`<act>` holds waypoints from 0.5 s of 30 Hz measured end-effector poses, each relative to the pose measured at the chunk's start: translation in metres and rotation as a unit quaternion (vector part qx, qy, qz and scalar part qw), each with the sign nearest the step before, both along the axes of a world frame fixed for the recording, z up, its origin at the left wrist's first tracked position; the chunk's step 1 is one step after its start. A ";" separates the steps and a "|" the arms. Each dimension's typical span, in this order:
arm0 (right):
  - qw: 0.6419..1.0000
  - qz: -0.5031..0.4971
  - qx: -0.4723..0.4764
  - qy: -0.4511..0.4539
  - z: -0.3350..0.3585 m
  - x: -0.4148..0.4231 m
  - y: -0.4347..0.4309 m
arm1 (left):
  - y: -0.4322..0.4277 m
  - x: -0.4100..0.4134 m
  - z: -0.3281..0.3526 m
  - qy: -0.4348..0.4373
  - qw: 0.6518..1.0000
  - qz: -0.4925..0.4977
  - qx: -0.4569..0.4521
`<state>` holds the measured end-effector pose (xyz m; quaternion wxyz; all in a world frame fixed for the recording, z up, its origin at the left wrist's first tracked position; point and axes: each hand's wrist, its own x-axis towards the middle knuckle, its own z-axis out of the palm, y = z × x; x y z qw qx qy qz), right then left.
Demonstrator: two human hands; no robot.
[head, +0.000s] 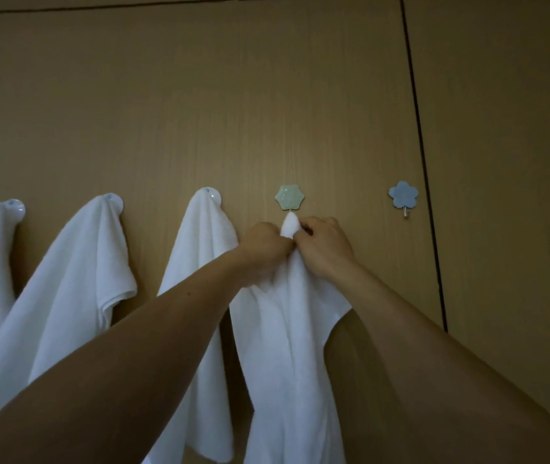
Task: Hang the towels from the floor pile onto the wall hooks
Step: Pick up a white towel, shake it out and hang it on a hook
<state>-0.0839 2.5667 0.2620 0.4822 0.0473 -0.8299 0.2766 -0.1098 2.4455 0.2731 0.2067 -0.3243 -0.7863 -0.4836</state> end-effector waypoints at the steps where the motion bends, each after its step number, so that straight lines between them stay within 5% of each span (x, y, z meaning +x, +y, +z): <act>1: 0.999 0.018 -0.025 -0.017 0.001 0.003 -0.003 | 0.001 0.002 -0.004 -0.051 0.998 -0.021 0.028; 9: 0.946 0.153 -0.251 -0.140 -0.030 0.015 0.000 | -0.003 0.005 -0.066 -0.262 0.935 -0.100 0.218; 15: 0.942 0.139 -0.291 -0.095 -0.081 0.020 0.004 | -0.010 -0.004 -0.122 -0.215 0.924 -0.182 0.261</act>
